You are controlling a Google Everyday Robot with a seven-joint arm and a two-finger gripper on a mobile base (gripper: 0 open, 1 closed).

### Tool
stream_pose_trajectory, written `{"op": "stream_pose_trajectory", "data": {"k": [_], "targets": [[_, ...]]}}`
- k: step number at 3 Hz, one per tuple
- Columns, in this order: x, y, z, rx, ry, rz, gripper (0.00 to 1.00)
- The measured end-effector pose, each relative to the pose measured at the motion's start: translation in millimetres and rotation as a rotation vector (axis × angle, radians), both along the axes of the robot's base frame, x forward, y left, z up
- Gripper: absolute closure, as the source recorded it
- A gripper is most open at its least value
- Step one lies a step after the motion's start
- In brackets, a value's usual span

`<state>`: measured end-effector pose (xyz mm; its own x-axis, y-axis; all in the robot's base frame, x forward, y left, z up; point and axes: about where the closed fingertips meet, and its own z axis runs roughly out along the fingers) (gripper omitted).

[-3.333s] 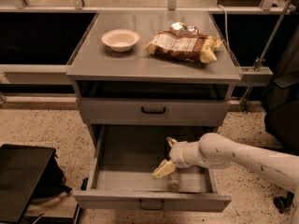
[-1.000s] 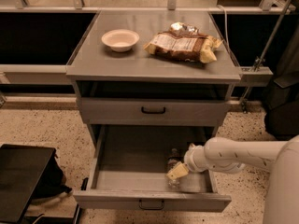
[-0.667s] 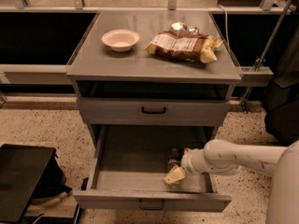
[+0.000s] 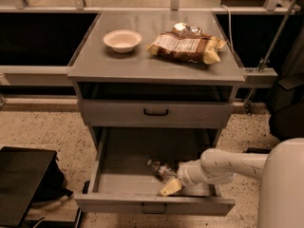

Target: Pick water bottle from middle drawer and place on counter

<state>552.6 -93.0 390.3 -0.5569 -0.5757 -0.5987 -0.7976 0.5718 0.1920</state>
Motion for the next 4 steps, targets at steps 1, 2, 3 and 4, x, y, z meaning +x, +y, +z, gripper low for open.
{"op": "stream_pose_trajectory", "data": {"k": [1,2,3,4], "targets": [[0.0,0.0,0.0,0.0,0.0,0.0,0.18],[0.0,0.0,0.0,0.0,0.0,0.0,0.42],[0.0,0.1,0.0,0.0,0.0,0.0,0.66],[-0.1,0.1,-0.1,0.0,0.0,0.0,0.89]]}}
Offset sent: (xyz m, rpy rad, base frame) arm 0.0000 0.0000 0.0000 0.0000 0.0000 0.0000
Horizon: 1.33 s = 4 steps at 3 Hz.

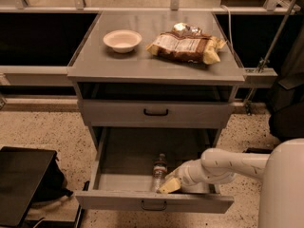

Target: Pick water bottle from middle drawer and place on counter

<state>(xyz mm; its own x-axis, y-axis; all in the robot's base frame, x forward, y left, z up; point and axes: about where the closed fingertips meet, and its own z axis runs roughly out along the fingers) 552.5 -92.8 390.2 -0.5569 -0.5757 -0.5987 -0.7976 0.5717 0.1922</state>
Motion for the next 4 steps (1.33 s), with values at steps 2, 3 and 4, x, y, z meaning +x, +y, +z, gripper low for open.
{"op": "stream_pose_trajectory", "data": {"k": [2,3,4], "targets": [[0.0,0.0,8.6,0.0,0.0,0.0,1.0],[-0.3,-0.1,15.1,0.001,-0.003,-0.002,1.0],[-0.4,0.0,29.9,0.001,-0.003,-0.002,1.0]]}}
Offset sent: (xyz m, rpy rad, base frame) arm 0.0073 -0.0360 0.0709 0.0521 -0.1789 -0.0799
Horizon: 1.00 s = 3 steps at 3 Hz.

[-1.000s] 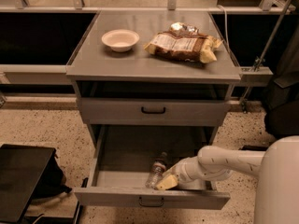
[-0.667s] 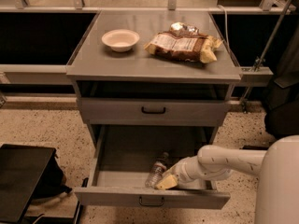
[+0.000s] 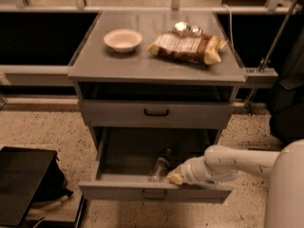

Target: Pick water bottle from middle drawer and place on counter

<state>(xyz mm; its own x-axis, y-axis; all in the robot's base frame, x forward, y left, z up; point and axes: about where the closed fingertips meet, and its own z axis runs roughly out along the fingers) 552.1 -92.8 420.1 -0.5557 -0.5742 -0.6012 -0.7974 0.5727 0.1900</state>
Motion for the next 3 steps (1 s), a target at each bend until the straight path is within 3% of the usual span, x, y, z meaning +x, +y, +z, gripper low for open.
{"op": "stream_pose_trajectory", "data": {"k": [1,3], "targets": [[0.0,0.0,0.0,0.0,0.0,0.0,1.0],[0.0,0.1,0.0,0.0,0.0,0.0,0.59]]}}
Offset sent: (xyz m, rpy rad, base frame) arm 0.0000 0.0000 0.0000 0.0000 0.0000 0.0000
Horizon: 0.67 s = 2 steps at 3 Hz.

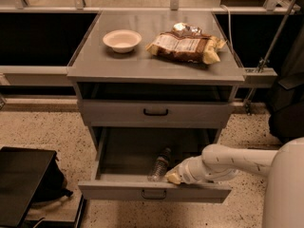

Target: Pick water bottle from middle drawer and place on counter

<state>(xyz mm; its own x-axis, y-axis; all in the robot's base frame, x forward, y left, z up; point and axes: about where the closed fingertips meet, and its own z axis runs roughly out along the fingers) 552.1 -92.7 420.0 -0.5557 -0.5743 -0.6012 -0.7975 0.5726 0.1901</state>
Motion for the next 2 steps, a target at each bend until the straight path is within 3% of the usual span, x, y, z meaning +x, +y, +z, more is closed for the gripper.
{"op": "stream_pose_trajectory", "data": {"k": [1,2], "targets": [[0.0,0.0,0.0,0.0,0.0,0.0,0.36],[-0.9,-0.4,21.0,-0.016,-0.05,-0.008,0.11]]}}
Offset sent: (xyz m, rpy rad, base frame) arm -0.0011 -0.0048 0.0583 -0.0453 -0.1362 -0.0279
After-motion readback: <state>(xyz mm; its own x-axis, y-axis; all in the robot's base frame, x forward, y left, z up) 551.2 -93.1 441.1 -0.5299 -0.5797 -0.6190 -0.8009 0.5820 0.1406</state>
